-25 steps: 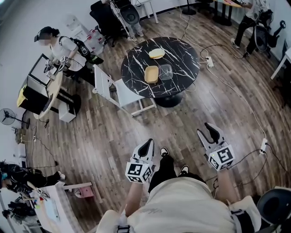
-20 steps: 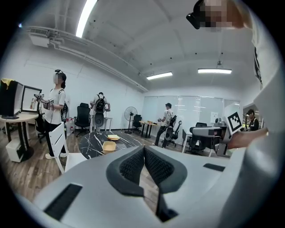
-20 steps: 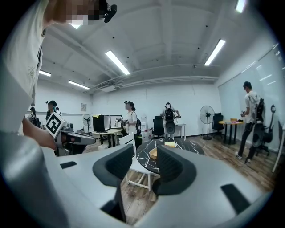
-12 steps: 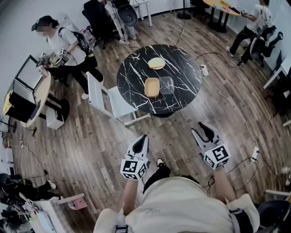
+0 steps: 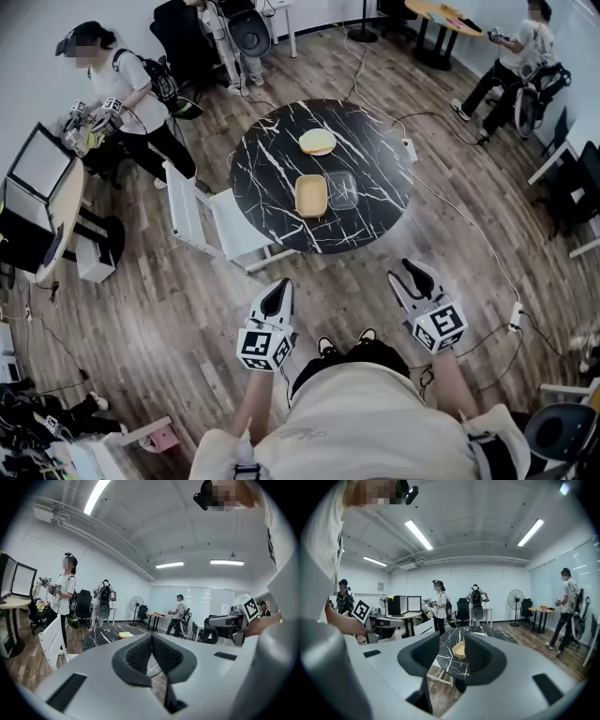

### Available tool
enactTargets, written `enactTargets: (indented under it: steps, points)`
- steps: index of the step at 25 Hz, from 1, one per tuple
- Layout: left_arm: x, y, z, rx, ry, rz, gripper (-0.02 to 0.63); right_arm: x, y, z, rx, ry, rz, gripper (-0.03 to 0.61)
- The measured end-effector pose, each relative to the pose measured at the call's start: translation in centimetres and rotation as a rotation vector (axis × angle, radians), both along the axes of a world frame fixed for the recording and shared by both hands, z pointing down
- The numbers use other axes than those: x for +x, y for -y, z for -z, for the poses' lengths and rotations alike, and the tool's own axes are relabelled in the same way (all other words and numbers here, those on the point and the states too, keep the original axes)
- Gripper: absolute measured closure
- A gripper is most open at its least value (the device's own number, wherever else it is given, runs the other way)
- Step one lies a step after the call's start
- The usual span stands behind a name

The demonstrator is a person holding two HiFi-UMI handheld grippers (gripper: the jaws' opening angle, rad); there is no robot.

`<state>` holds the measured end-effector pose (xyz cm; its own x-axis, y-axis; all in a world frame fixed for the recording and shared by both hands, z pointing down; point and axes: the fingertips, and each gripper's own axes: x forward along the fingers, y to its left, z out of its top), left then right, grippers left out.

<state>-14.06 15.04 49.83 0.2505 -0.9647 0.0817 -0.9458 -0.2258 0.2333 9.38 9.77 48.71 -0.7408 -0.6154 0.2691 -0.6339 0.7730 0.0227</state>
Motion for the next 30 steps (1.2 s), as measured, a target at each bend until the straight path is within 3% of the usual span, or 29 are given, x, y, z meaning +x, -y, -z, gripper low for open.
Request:
enactTargets:
  steps: [7,13,19,25,30]
  points:
    - [-1.1,2.3,-0.8,-0.034,-0.007,0.010,0.597,-1.4,3.2,-0.6,0.001,-0.002,0.004,0.420]
    - [-3.2,6.3,-1.2,-0.060,0.027,0.069,0.597,-2.9,9.5,-2.1,-0.022,0.037,0.019,0.420]
    - [-5.0,13.5,-0.1,-0.062,0.057,0.107,0.597,-5.2,17.9,-2.6,0.008,0.037,0.063,0.422]
    - [-4.3,21.1,2.0,-0.016,0.057,0.103,0.597,-5.7,24.8,-2.8,-0.016,0.036,0.081,0.422]
    - [-4.0,25.5,1.0,-0.039,0.064,0.102,0.597,-6.2,29.3,-4.3,-0.032,0.002,0.114,0.422]
